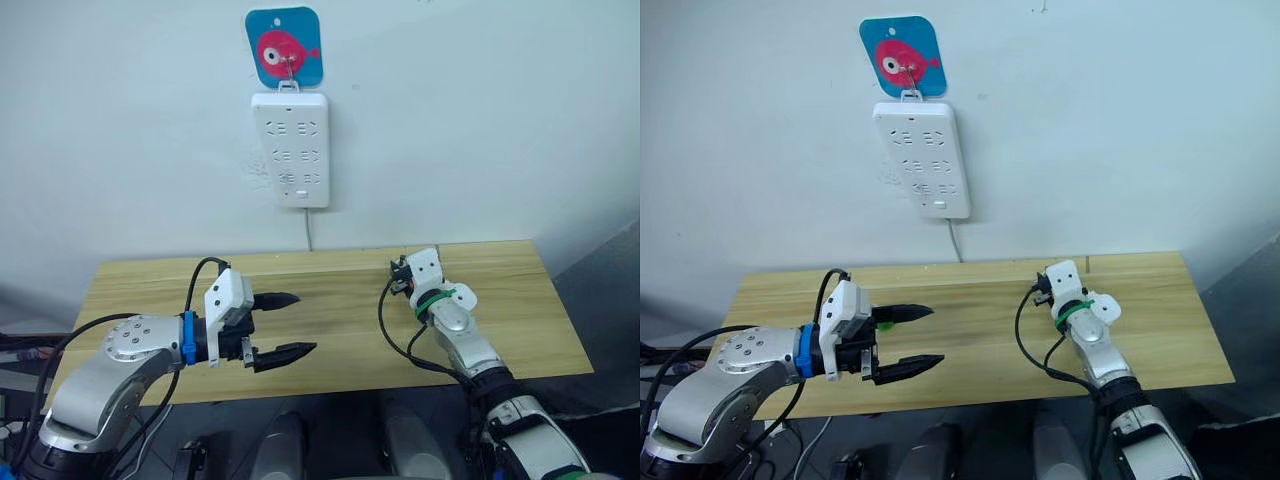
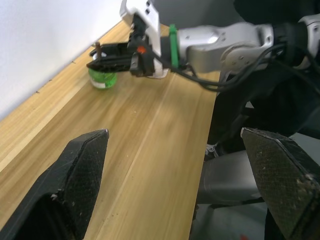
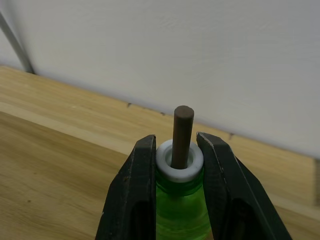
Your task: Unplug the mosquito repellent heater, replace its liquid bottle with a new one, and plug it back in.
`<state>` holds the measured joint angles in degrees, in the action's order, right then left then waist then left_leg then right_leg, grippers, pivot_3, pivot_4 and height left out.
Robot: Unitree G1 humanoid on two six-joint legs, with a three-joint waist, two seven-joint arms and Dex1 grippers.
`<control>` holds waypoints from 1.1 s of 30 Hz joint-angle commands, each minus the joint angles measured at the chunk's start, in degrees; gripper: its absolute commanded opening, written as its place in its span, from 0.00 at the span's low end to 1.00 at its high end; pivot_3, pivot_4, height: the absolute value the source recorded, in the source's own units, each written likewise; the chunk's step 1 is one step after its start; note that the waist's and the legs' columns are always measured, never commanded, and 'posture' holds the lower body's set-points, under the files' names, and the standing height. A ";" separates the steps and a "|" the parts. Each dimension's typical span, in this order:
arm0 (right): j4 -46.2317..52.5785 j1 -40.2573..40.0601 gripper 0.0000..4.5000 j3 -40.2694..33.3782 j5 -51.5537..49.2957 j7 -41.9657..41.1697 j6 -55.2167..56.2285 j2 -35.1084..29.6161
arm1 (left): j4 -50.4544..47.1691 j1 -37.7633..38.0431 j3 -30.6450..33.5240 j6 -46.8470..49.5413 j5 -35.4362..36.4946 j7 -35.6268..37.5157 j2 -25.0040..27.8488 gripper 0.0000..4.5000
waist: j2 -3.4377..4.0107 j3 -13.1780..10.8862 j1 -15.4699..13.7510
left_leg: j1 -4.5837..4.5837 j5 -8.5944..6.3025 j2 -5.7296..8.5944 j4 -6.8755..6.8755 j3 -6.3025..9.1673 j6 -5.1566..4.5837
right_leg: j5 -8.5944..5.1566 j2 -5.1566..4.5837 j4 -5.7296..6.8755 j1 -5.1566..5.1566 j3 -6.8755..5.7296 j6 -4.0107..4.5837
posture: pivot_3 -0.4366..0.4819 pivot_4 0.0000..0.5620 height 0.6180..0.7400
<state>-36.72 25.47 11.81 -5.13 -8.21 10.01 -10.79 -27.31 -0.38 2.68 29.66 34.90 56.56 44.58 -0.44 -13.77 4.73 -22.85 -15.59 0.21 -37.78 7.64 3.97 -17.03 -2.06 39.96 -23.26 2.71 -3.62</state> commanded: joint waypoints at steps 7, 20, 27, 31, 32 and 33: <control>-4.65 1.19 0.48 -5.69 1.15 -1.45 5.48 1.68 | -3.29 -0.88 0.51 1.24 1.77 -1.42 -0.78 1.00 | 0.02 -0.03 -0.08 | 0.01 0.00 0.01 0.00 0.01 0.00 | 0.00 0.00 0.00 0.03 0.00 0.00 | 0.47 0.46 0.95; 40.86 -10.41 0.99 -3.00 -8.26 -23.43 -17.69 -10.48 | -3.78 5.94 6.78 -0.23 -2.32 -13.67 -6.24 1.00 | 0.05 -0.04 0.01 | 0.01 0.00 -0.01 0.03 0.03 -0.01 | 0.00 -0.03 -0.03 0.03 0.02 0.00 | 0.46 0.43 0.95; 57.28 -4.05 0.99 1.28 -14.21 -44.69 -27.20 -26.14 | -3.42 23.84 15.52 -7.94 -5.24 -20.18 -15.31 1.00 | 0.13 -0.19 -0.11 | -0.02 -0.03 0.03 0.04 -0.05 -0.04 | 0.00 -0.18 -0.32 0.07 0.07 -0.01 | 0.48 0.40 0.95; 57.63 0.70 0.99 1.49 -16.89 -50.35 -33.18 -29.36 | -0.34 31.41 17.62 -12.41 -7.77 -20.99 -19.07 1.00 | 0.09 -0.19 -1.73 | -0.03 -0.02 -0.01 0.04 0.10 -0.02 | 0.02 -0.14 -0.36 0.12 -0.13 0.02 | 0.50 0.38 0.95; 57.10 1.61 0.99 1.81 -16.10 -51.28 -32.94 -29.83 | 0.12 32.64 17.76 -11.58 -7.43 -20.70 -19.02 1.00 | 0.09 -0.19 -2.04 | -0.03 -0.02 0.01 0.04 0.08 -0.02 | 0.02 -0.15 -0.41 0.15 -0.12 0.02 | 0.51 0.38 0.95; 56.57 2.53 0.99 2.20 -15.63 -52.10 -33.22 -30.23 | 1.08 33.39 17.88 -13.20 -8.56 -20.51 -19.08 1.00 | 0.09 -0.19 -2.37 | -0.04 -0.02 0.03 0.02 0.06 -0.02 | 0.02 -0.16 -0.48 0.16 -0.10 0.02 | 0.51 0.38 0.95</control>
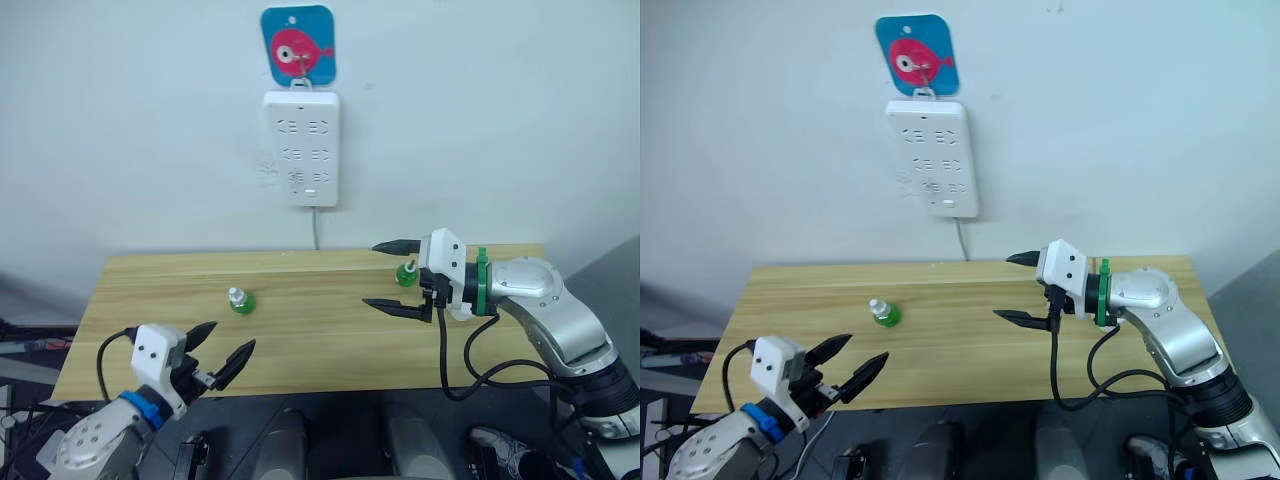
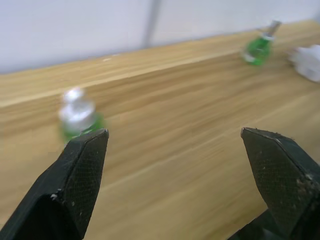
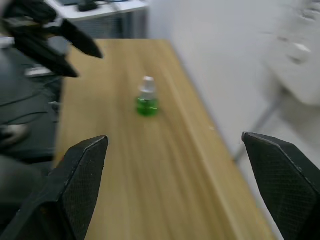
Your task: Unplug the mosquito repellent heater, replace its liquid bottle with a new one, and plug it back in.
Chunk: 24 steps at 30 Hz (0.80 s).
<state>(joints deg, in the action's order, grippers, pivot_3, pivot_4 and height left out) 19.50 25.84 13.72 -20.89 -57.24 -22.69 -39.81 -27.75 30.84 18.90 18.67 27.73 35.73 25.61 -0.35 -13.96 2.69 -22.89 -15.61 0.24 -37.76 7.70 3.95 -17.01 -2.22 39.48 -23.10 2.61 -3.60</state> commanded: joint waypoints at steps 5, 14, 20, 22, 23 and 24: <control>-2.98 5.69 0.99 4.25 7.80 -2.18 -1.51 -2.65 | 6.05 1.32 1.99 -4.98 -3.06 1.22 0.83 1.00 | -0.05 0.01 -1.31 | -0.04 0.01 0.00 -0.05 -0.02 0.02 | 0.18 0.00 -0.37 0.12 -0.07 0.01 | 0.52 0.38 0.95; 0.67 6.79 0.99 3.21 4.98 -2.73 -8.83 -0.67 | 11.87 -5.08 -0.58 -5.47 -4.68 1.84 2.08 1.00 | -0.08 0.03 -1.04 | -0.03 0.01 -0.02 -0.01 0.00 0.03 | 0.23 -0.01 -0.47 0.19 -0.09 -0.02 | 0.49 0.39 0.95; 5.56 6.58 0.99 2.24 0.63 -3.69 -12.64 -0.15 | 17.45 -10.42 -2.46 -5.22 -6.67 -0.51 1.08 1.00 | -0.13 0.00 -0.85 | -0.03 0.01 -0.02 0.02 0.01 0.02 | 0.24 -0.01 -0.46 0.17 -0.10 -0.02 | 0.47 0.42 0.95; 7.14 6.49 0.99 1.94 -0.47 -2.73 -14.35 0.36 | 19.72 -12.65 -3.01 -5.30 -7.27 -0.83 1.09 1.00 | -0.15 -0.09 -0.79 | -0.02 0.01 -0.02 0.02 0.01 0.02 | 0.23 0.00 -0.45 0.17 -0.10 -0.02 | 0.45 0.46 0.95; 7.80 6.63 0.99 1.84 -0.93 -2.11 -15.29 0.78 | 21.20 -13.96 -3.36 -5.76 -7.98 -1.10 1.20 1.00 | -0.18 -0.14 -0.72 | -0.03 0.01 -0.02 0.02 0.01 0.02 | 0.24 0.00 -0.45 0.17 -0.11 -0.02 | 0.44 0.47 0.95; 8.53 6.76 0.99 1.73 -1.26 -1.52 -16.16 1.08 | 22.31 -14.83 -3.56 -6.23 -8.47 -1.19 1.30 1.00 | -0.19 -0.17 -0.69 | -0.03 0.01 -0.03 0.02 0.02 0.02 | 0.24 0.01 -0.44 0.16 -0.11 -0.02 | 0.43 0.49 0.95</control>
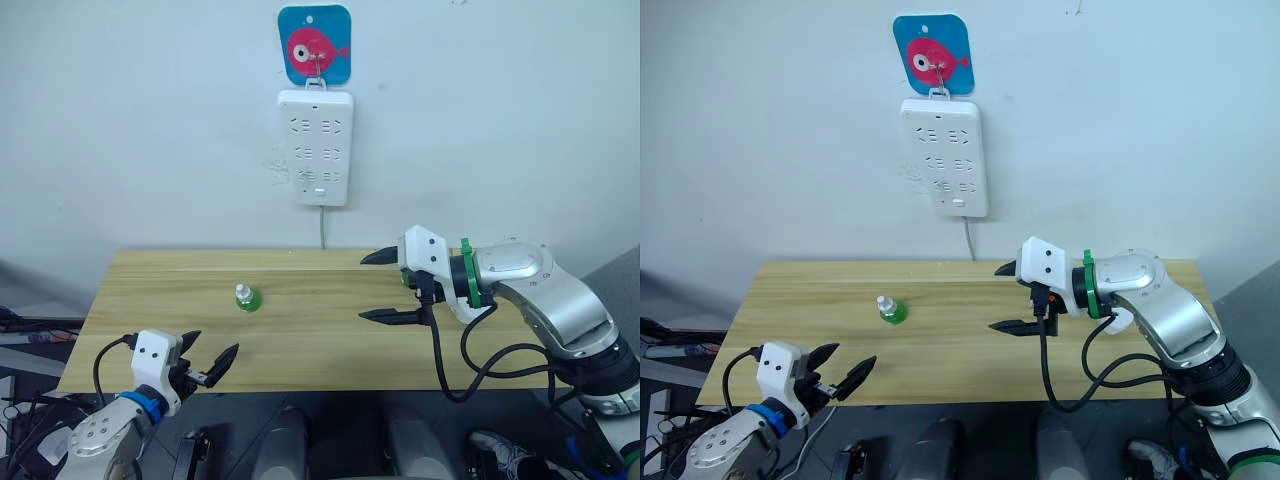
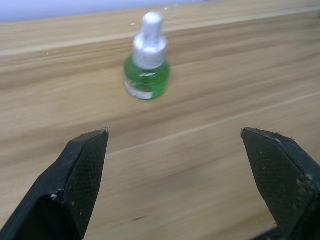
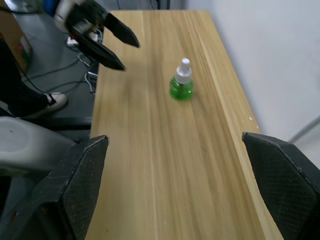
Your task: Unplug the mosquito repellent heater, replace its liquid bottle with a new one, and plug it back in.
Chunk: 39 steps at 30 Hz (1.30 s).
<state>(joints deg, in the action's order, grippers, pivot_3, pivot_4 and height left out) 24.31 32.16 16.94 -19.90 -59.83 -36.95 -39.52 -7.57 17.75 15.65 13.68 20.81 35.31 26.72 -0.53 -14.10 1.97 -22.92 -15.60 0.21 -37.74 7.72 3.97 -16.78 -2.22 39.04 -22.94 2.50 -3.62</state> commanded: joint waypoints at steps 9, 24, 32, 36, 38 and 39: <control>10.79 0.16 0.99 -2.28 -6.13 3.97 -10.22 0.38 | 14.91 -13.45 -5.46 -5.34 -6.72 -0.94 -0.90 1.00 | -0.15 -1.80 0.77 | -0.01 0.00 0.01 -0.06 0.03 0.00 | 0.01 0.00 0.03 0.03 -0.01 0.00 | 0.36 0.60 0.95; 16.47 -2.13 0.99 -3.88 -12.42 7.03 -17.06 -2.52 | 33.08 -23.99 -6.12 -15.30 -10.59 -4.87 -3.62 1.00 | -0.27 -4.06 3.23 | -0.13 -0.01 -0.04 -0.01 -0.06 -0.03 | 0.04 -0.05 0.11 -0.20 0.06 -0.03 | 0.29 0.68 0.95; 16.53 -3.42 1.00 -4.34 -13.69 7.99 -17.24 -3.36 | 38.58 -26.73 -7.16 -20.59 -12.20 -5.16 -3.95 0.91 | -0.28 -4.16 3.23 | -0.13 -0.01 -0.03 -0.01 -0.08 -0.03 | 0.04 -0.04 0.09 -0.21 0.06 -0.04 | 0.29 0.68 0.95; 16.54 -3.85 1.00 -4.49 -14.09 8.31 -16.99 -3.76 | 41.07 -27.88 -7.73 -22.14 -12.79 -5.01 -4.54 0.66 | -0.24 -4.21 3.23 | -0.13 -0.01 -0.02 -0.01 -0.07 -0.03 | 0.04 -0.04 0.09 -0.21 0.05 -0.04 | 0.29 0.68 0.95; 16.44 -3.96 1.00 -4.45 -13.97 8.26 -16.52 -3.91 | 40.96 -27.10 -8.07 -22.92 -13.10 -4.56 -4.60 0.52 | -0.24 -4.21 3.23 | -0.13 -0.01 -0.02 -0.01 -0.07 -0.03 | 0.04 -0.04 0.08 -0.20 0.06 -0.05 | 0.28 0.67 0.95; 16.36 -3.96 1.00 -4.39 -13.74 8.31 -16.22 -3.98 | 40.33 -26.40 -8.08 -23.03 -13.05 -4.34 -4.51 0.49 | -0.24 -4.21 3.24 | -0.13 -0.01 -0.02 -0.01 -0.08 -0.02 | 0.04 -0.04 0.07 -0.21 0.06 -0.05 | 0.28 0.67 0.95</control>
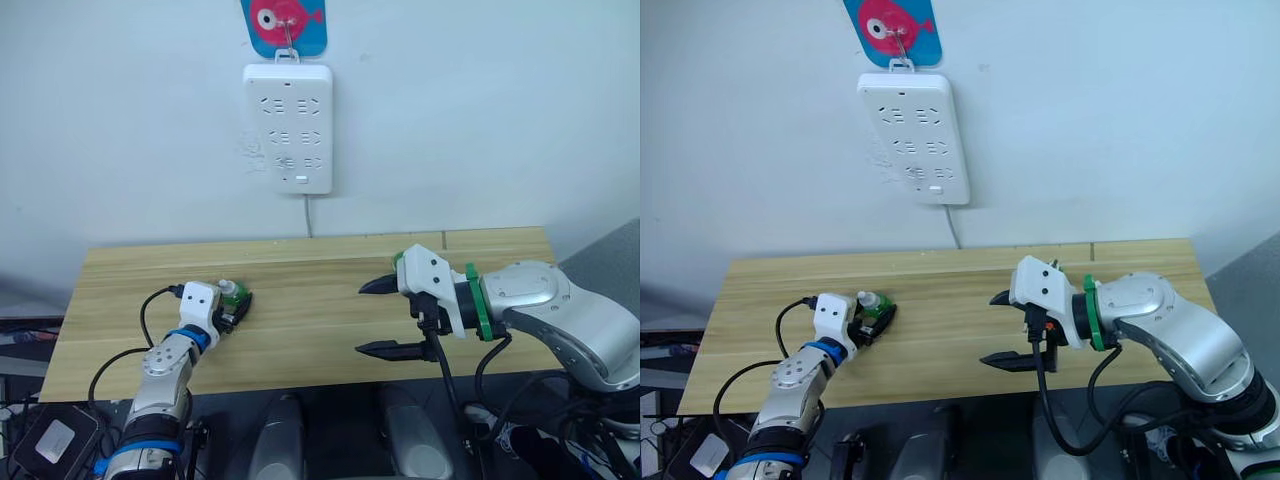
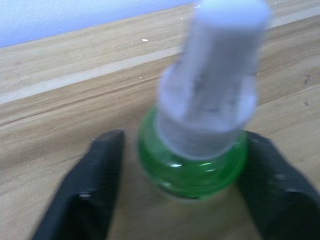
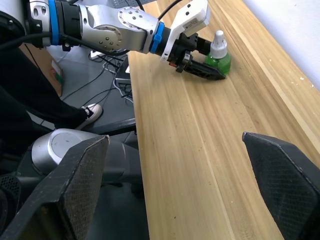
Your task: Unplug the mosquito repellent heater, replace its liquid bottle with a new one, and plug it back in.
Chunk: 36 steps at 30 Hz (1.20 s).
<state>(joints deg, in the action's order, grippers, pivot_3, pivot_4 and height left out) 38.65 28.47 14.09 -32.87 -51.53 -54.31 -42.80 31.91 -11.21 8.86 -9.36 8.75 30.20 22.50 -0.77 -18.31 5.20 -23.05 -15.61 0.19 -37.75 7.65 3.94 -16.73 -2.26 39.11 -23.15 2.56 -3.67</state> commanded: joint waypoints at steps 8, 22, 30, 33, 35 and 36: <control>-0.70 -0.74 1.00 -0.25 3.32 1.75 7.00 0.87 | -11.04 3.37 -2.42 0.81 1.05 8.07 4.77 0.49 | -0.01 -0.01 -0.06 | -0.02 0.01 -0.02 0.09 0.03 0.01 | 0.00 0.00 -0.05 -0.05 -0.04 0.00 | 0.32 0.60 0.95; -9.25 6.41 1.00 -0.19 4.09 4.72 7.44 9.38 | -38.24 -14.70 -17.34 29.41 10.88 34.70 15.29 0.49 | -0.03 0.00 0.41 | -0.36 0.04 0.01 0.04 0.09 0.08 | 0.06 0.04 -0.09 -0.31 -0.10 -0.11 | 0.30 0.50 0.95; -11.89 8.55 1.00 2.31 5.48 5.77 8.73 14.06 | -37.95 -20.08 -19.38 31.74 11.22 39.98 15.52 0.49 | -0.04 0.00 1.28 | -0.44 0.07 0.03 -0.02 0.09 0.13 | 0.06 0.04 -0.07 -0.37 -0.10 -0.11 | 0.29 0.47 0.95; -13.23 9.14 1.00 3.46 6.98 6.68 9.64 15.81 | -37.28 -21.14 -19.11 31.48 11.18 40.65 15.15 0.49 | -0.05 0.01 1.34 | -0.45 0.13 0.02 -0.04 0.10 0.23 | 0.07 0.04 -0.05 -0.37 -0.10 -0.10 | 0.29 0.47 0.95; -14.25 9.47 1.00 4.00 8.13 7.08 10.34 16.64 | -36.69 -21.49 -19.18 30.90 10.99 41.03 15.09 0.49 | -0.04 0.02 1.35 | -0.45 0.13 0.03 -0.06 0.11 0.23 | 0.07 0.04 -0.04 -0.37 -0.10 -0.10 | 0.29 0.47 0.95; -14.70 9.60 1.00 4.18 8.49 7.20 10.53 17.03 | -36.41 -21.51 -19.26 30.26 10.70 41.24 15.13 0.49 | -0.04 0.02 1.36 | -0.45 0.14 0.04 -0.07 0.10 0.24 | 0.07 0.03 -0.03 -0.37 -0.10 -0.10 | 0.29 0.47 0.95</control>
<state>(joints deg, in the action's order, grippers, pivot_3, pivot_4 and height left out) 23.18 37.22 18.03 -25.20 -44.63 -45.21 -26.16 -3.78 -32.18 -10.80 22.60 19.36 70.79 37.43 -0.82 -18.30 6.55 -23.51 -15.47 0.23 -37.83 7.74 4.20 -16.66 -2.23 39.07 -23.52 2.46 -3.77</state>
